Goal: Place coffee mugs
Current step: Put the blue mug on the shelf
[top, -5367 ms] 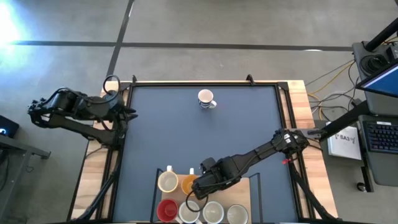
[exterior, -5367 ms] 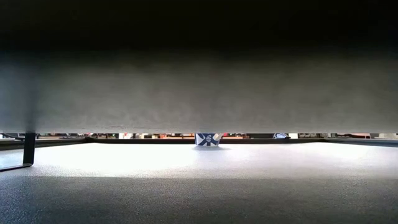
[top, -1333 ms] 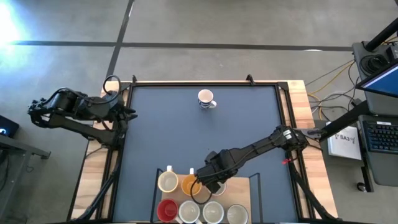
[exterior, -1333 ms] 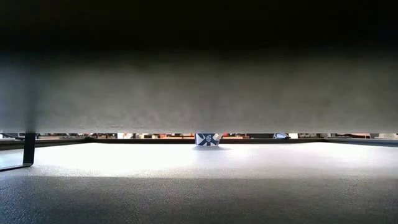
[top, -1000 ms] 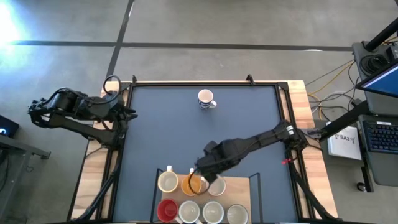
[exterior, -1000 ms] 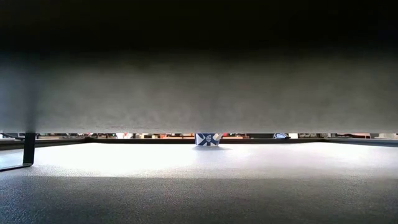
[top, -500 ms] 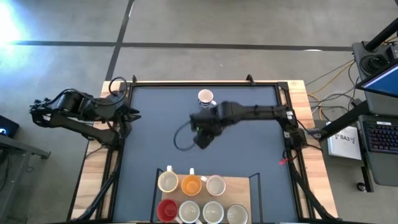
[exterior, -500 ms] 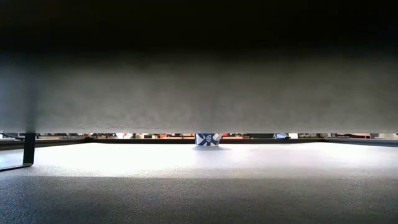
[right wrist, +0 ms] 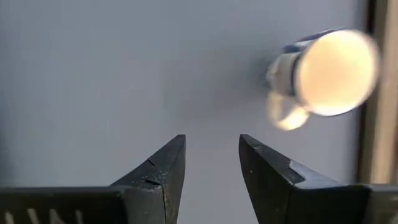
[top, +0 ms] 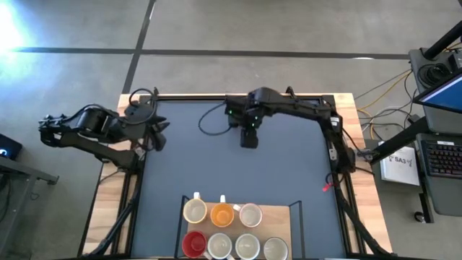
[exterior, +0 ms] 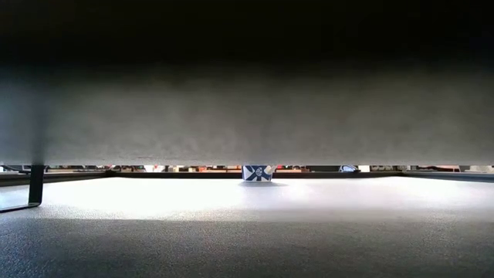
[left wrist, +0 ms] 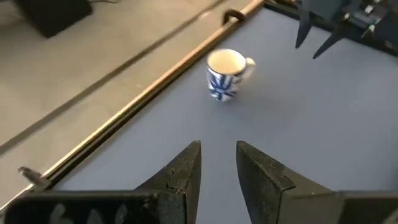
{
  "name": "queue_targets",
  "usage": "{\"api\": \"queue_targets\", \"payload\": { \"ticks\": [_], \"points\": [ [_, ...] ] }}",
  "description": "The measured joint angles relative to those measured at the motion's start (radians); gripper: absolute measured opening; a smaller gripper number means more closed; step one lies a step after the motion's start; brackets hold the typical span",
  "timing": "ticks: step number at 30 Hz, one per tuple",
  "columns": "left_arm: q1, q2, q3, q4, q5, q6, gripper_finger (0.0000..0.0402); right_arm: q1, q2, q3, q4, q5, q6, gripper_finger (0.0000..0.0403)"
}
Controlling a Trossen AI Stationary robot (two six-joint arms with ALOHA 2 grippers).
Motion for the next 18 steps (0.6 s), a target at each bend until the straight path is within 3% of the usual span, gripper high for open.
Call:
{"api": "queue_targets", "payload": {
  "ticks": [7, 12, 18],
  "points": [
    [0.0, 0.017, 0.0, 0.0, -0.105, -0.115, 0.0084, -0.119, 0.004, -0.014, 0.075, 0.001, -0.172, 0.0133],
    [0.0, 0.034, 0.0, 0.0, -0.14, -0.151, 0.0084, -0.199, 0.015, -0.058, 0.162, -0.165, -0.166, 0.0139],
    [0.0, 0.051, 0.0, 0.0, -0.14, -0.163, 0.0084, -0.227, 0.015, -0.136, 0.263, -0.176, -0.184, 0.0149]
  ]
}}
